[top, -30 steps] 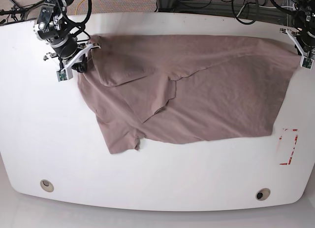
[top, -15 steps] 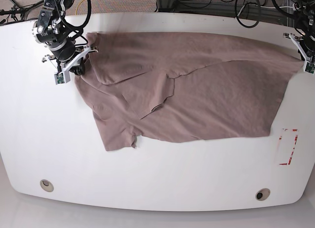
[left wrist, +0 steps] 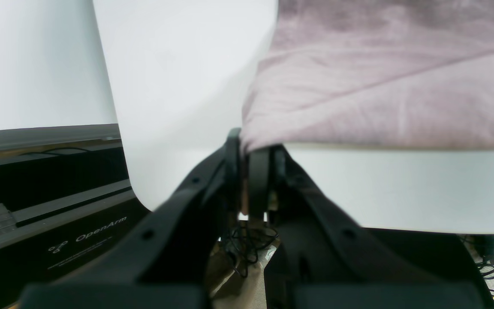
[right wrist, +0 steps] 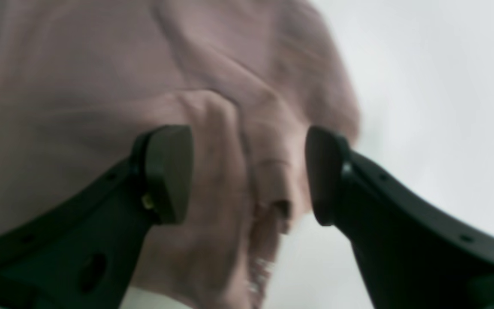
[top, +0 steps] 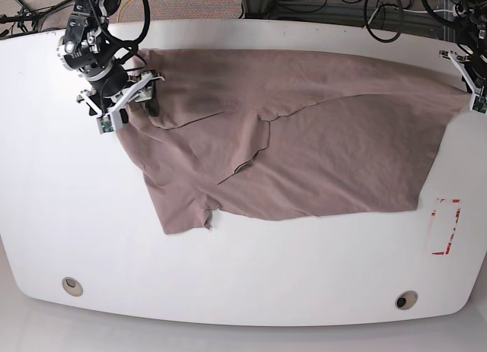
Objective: Fold the T-shirt properly
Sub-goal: 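Hold the shirt edge with both grippers and adjust the right gripper, then lift the shirt with both grippers and swing it toward the robot base, then lay the held shirt edge back across the table with both grippers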
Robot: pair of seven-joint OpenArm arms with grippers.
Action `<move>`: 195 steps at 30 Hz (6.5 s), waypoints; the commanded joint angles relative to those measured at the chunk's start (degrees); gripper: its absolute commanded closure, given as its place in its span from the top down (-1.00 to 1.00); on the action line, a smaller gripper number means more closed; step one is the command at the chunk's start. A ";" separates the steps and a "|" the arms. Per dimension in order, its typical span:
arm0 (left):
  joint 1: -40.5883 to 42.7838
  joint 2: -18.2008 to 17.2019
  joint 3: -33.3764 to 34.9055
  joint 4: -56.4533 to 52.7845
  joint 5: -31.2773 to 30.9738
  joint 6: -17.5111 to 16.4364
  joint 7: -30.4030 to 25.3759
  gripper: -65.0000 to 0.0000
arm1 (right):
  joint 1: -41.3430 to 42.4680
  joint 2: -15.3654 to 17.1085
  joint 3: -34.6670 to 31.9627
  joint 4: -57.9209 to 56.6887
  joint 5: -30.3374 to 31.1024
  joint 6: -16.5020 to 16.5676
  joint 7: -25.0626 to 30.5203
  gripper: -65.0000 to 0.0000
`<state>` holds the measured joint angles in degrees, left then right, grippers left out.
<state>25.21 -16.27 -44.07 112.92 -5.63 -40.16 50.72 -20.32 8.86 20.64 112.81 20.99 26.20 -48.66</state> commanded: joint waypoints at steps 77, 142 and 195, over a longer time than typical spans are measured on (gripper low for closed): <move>-11.63 -0.47 13.17 1.23 10.77 0.16 -0.48 -1.00 | 4.01 2.52 2.61 3.54 0.50 7.34 4.31 -1.00; -97.26 6.12 33.31 -16.70 26.86 0.21 6.03 -1.00 | 98.43 28.10 -26.14 -29.43 0.50 13.80 -7.64 -1.00; -97.26 6.12 28.47 -25.14 26.16 0.16 1.54 -1.00 | 92.62 25.47 -25.70 -27.58 -5.92 13.80 -6.24 -1.00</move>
<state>-73.03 -10.02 -15.42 86.08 21.39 -40.38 53.10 75.20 32.27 -5.89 80.79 14.98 40.53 -54.94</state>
